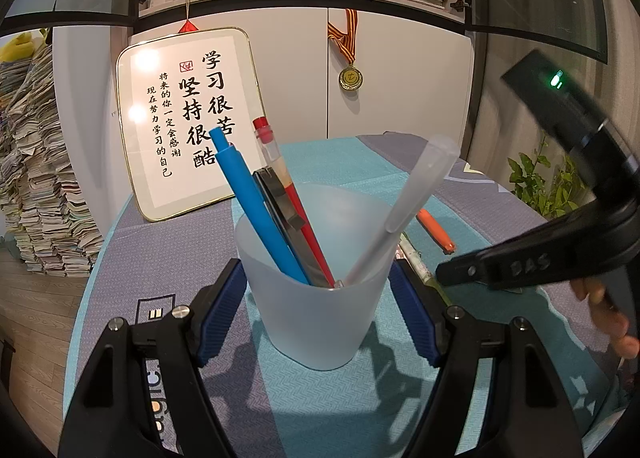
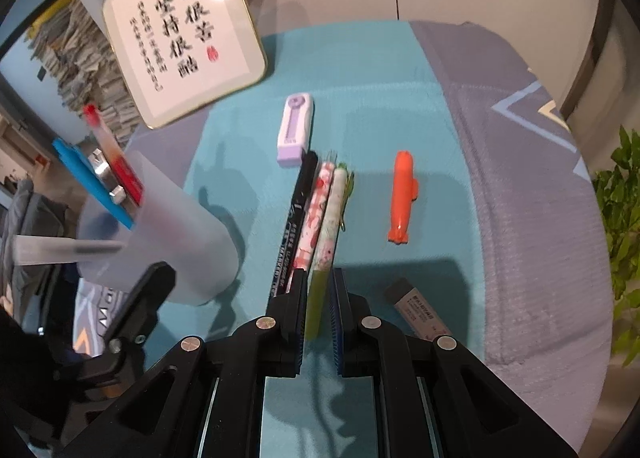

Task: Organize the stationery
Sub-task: 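Lower the right gripper onto the green pen and grasp it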

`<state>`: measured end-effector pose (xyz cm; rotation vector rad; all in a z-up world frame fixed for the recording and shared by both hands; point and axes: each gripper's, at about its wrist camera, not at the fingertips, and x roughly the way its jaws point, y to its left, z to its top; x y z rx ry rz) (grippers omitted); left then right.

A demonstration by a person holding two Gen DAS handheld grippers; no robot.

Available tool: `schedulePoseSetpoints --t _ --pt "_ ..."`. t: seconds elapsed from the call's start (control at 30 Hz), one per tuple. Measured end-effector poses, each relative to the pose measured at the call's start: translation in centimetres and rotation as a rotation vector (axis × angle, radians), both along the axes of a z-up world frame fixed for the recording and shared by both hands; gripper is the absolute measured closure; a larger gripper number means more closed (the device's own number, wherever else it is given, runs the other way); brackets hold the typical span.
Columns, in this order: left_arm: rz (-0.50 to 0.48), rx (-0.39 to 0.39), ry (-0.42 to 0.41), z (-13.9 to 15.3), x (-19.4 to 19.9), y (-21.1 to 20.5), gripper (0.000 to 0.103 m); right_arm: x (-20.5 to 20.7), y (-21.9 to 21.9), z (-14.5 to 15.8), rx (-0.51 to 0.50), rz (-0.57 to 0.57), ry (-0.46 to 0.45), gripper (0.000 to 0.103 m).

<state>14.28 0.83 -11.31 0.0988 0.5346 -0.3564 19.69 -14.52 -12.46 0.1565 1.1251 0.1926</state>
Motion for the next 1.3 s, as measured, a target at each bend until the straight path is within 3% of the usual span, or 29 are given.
schedulePoseSetpoints --t 0.23,0.37,0.53,0.63,0.93,1.13,1.3 --pt "0.0 0.001 0.0 0.0 0.0 0.0 0.029 0.8 0.5 -1.7 0.008 0.017 0.051 0.092" --pt "0.0 0.0 0.0 0.0 0.0 0.0 0.029 0.6 1.2 -1.7 -0.039 0.042 0.025 0.092" --pt "0.0 0.0 0.001 0.0 0.0 0.0 0.029 0.1 -0.4 -1.5 0.027 0.015 0.028 0.092" --pt "0.0 0.0 0.003 0.0 0.0 0.0 0.029 -1.5 -1.4 -0.6 0.047 0.019 0.014 0.092" --pt "0.0 0.003 0.002 -0.1 0.0 0.0 0.029 -8.9 -2.5 -0.1 -0.098 0.15 0.076 0.093" --pt "0.001 -0.002 0.01 -0.2 0.0 0.1 0.028 -7.2 -2.6 1.0 -0.078 0.121 0.025 0.092" --pt "0.001 -0.001 0.012 -0.2 0.0 0.0 0.028 -4.4 -2.5 -0.1 -0.106 0.098 0.06 0.091"
